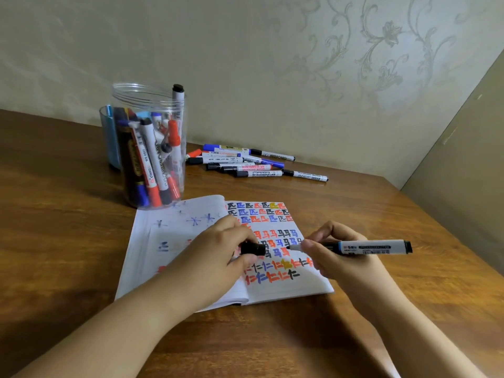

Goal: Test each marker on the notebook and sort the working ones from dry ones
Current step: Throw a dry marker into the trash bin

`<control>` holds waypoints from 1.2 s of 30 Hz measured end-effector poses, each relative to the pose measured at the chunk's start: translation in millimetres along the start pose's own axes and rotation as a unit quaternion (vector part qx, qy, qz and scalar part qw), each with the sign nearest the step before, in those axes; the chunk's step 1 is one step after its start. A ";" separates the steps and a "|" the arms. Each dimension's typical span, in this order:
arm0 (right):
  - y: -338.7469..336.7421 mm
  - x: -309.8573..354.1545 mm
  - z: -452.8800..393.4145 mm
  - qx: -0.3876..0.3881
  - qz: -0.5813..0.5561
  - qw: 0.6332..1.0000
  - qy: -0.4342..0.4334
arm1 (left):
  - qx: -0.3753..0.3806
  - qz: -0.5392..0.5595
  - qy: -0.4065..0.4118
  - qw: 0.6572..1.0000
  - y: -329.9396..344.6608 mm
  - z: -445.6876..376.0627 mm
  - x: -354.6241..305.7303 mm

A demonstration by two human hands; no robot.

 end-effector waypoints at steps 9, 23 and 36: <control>40.8 12.5 -30.1 -0.052 -0.179 0.982 0.013 | -0.043 0.061 -0.038 0.997 -11.0 -3.1 4.4; 36.9 -0.7 -21.1 -0.005 -0.212 0.977 0.019 | -0.030 0.046 -0.016 0.998 -8.5 -0.3 0.5; 53.9 -5.1 -9.6 0.011 -0.291 0.956 0.028 | -0.051 0.013 0.066 0.996 -2.4 7.6 -8.3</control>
Point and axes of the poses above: each hand's wrist, its own z-axis away from the middle knuckle, its own y-axis out of the palm, x = y × z, the point moved 1 cm from there along -z, towards the middle knuckle, and after that the axes turned 4 degrees about -y, right-handed, at the moved point
